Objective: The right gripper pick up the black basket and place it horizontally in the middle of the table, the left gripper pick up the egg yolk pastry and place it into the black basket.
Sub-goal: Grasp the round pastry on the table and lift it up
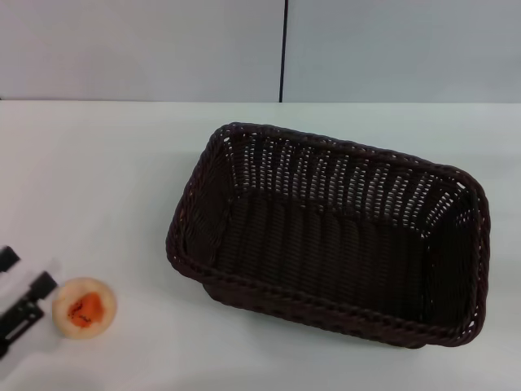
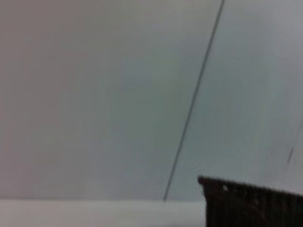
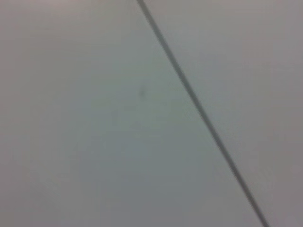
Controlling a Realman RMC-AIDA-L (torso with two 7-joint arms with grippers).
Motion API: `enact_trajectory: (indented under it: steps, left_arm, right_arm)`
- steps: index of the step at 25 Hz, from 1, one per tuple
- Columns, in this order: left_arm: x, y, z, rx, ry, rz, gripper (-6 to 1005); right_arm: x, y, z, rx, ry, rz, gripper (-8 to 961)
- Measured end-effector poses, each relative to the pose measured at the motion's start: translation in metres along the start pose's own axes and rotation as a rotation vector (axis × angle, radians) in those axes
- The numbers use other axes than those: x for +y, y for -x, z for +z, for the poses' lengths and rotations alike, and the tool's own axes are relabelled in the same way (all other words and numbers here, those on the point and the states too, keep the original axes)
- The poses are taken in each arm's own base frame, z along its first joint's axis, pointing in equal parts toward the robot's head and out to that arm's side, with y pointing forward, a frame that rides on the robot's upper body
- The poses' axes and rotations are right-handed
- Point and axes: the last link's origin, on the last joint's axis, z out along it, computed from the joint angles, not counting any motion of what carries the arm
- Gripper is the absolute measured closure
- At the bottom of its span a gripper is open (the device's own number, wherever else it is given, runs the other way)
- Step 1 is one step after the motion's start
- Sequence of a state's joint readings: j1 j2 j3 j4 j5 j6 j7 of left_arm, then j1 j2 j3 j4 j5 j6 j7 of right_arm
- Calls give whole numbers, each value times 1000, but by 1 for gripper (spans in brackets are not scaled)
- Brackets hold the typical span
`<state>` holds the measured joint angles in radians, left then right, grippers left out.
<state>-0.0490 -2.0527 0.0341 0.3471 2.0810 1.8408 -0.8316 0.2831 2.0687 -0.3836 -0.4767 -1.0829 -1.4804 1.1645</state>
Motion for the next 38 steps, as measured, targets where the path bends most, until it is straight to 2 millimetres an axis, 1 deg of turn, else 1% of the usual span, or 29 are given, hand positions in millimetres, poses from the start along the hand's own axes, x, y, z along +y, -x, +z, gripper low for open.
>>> enact_trajectory:
  steps: [5, 14, 18, 20, 38]
  left_arm:
    - [5, 15, 12, -98, 59, -1, 360]
    - [9, 24, 14, -148, 78, 12, 377]
    - [9, 27, 14, -169, 80, 12, 385]
    - [7, 30, 14, -195, 73, 15, 389]
    - [5, 33, 19, -210, 63, 23, 423]
  right_arm:
    - [-1, -3, 0, -8, -19, -22, 375]
    - [-2, -7, 4, 0, -33, -21, 375]
    - [-1, -8, 6, 3, -28, -19, 375]
    - [0, -11, 6, 7, -28, -6, 375]
    - [1, -19, 3, 23, -35, 13, 375]
